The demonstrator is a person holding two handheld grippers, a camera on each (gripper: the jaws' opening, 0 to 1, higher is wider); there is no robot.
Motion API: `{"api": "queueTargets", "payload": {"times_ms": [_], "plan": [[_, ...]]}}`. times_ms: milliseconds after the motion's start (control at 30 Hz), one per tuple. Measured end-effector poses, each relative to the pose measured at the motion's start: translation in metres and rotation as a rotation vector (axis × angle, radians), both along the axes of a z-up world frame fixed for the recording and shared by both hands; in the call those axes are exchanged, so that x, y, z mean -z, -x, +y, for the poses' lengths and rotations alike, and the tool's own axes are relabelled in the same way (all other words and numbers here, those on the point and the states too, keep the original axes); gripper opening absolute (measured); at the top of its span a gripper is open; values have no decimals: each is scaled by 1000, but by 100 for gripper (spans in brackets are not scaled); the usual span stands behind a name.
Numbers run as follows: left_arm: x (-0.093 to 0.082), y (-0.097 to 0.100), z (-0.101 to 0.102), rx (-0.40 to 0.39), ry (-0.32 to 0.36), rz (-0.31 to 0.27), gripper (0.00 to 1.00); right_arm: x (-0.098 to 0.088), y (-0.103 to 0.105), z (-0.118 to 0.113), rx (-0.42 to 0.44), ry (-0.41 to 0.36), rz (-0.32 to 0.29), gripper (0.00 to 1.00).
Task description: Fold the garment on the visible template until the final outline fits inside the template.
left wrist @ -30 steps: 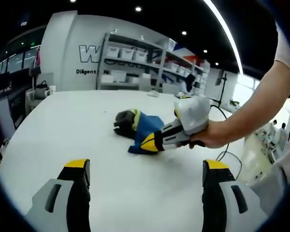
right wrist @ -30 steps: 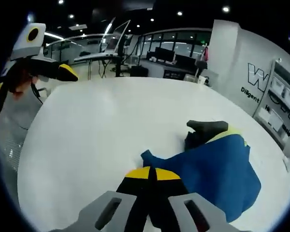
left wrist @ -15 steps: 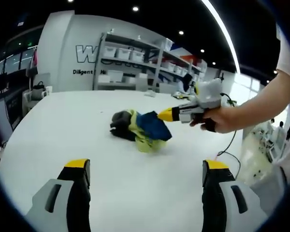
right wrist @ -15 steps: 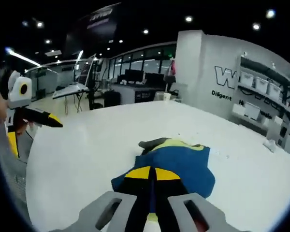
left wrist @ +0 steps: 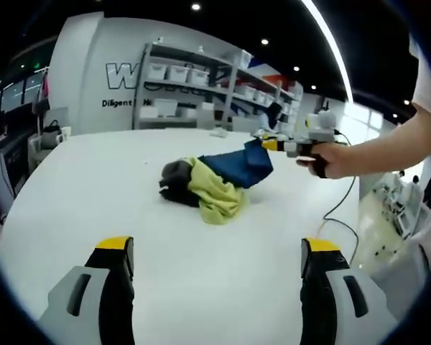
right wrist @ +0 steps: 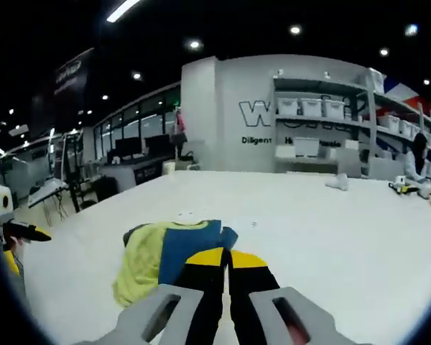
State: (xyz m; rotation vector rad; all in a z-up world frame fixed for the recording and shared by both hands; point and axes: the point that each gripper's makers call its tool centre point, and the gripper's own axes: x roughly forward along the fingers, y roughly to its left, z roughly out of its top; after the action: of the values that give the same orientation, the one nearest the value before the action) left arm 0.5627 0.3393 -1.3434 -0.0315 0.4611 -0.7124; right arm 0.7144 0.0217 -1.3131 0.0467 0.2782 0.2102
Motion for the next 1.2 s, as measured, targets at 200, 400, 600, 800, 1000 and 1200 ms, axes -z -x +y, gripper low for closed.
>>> {"api": "queueTargets", "payload": {"times_ms": [200,400,600,800,1000,1200], "plan": [[1,-14,-3,15,-17,3,94,3,-3,-47,112,-36,1,0],[4,-31,-9,31,-27,7,94,11,-3,-87,200,-35,11,0],[7,-51,-17,39,-31,13,92,21,10,-120,298,-52,36,0],[11,-78,-25,56,-47,19,90,31,17,-142,328,-40,61,0],[11,-108,-31,67,-56,18,87,39,19,-162,351,-20,81,0],[15,-132,-33,69,-74,14,83,45,26,-180,381,-11,99,0]]}}
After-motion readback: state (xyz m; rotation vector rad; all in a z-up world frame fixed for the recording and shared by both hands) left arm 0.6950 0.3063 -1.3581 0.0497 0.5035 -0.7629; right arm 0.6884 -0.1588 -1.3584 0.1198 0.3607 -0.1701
